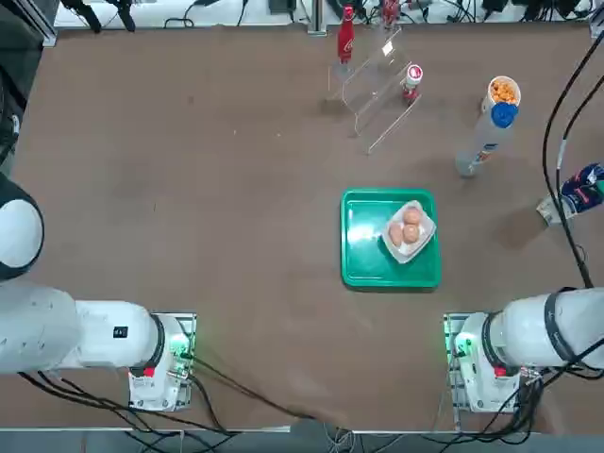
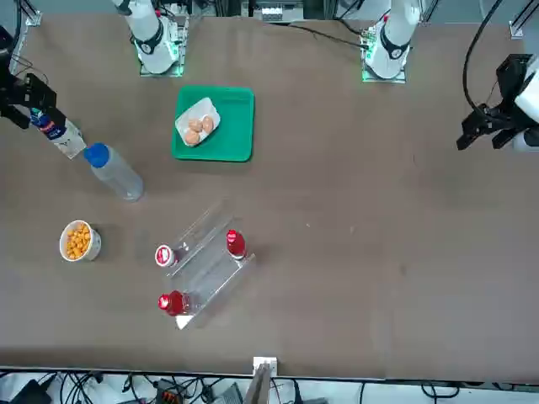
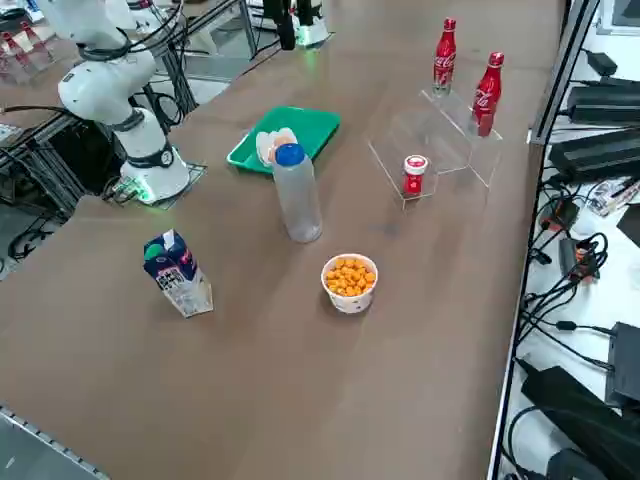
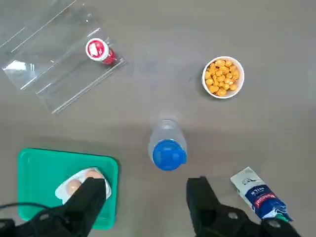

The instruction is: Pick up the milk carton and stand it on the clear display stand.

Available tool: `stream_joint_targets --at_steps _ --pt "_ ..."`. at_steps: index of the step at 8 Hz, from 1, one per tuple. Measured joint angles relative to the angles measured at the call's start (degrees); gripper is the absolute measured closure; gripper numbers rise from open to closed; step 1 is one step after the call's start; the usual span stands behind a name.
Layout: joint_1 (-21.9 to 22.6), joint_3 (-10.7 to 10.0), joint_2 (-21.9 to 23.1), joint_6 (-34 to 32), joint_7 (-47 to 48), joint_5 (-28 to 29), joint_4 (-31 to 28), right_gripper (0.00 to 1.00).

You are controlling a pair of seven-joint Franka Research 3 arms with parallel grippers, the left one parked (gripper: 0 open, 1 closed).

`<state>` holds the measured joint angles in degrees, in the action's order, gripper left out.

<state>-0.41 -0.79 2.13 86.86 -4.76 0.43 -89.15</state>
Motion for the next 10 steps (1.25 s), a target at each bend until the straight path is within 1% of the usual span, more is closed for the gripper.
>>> stream_joint_targets --at_steps 4,6,8,10 --pt "-0.3 -0.2 0.0 0.0 0.0 0.0 0.0 0.0" --pt "-0.8 -0.9 -0.1 -0.7 -2.1 0.0 -0.1 0.0" --pt "-2.6 -1.5 -0.1 -1.4 -8.1 0.0 -1.1 0.0" --pt "-5.6 -1.7 -0.1 -1.5 -18.0 -0.3 -3.7 0.0"
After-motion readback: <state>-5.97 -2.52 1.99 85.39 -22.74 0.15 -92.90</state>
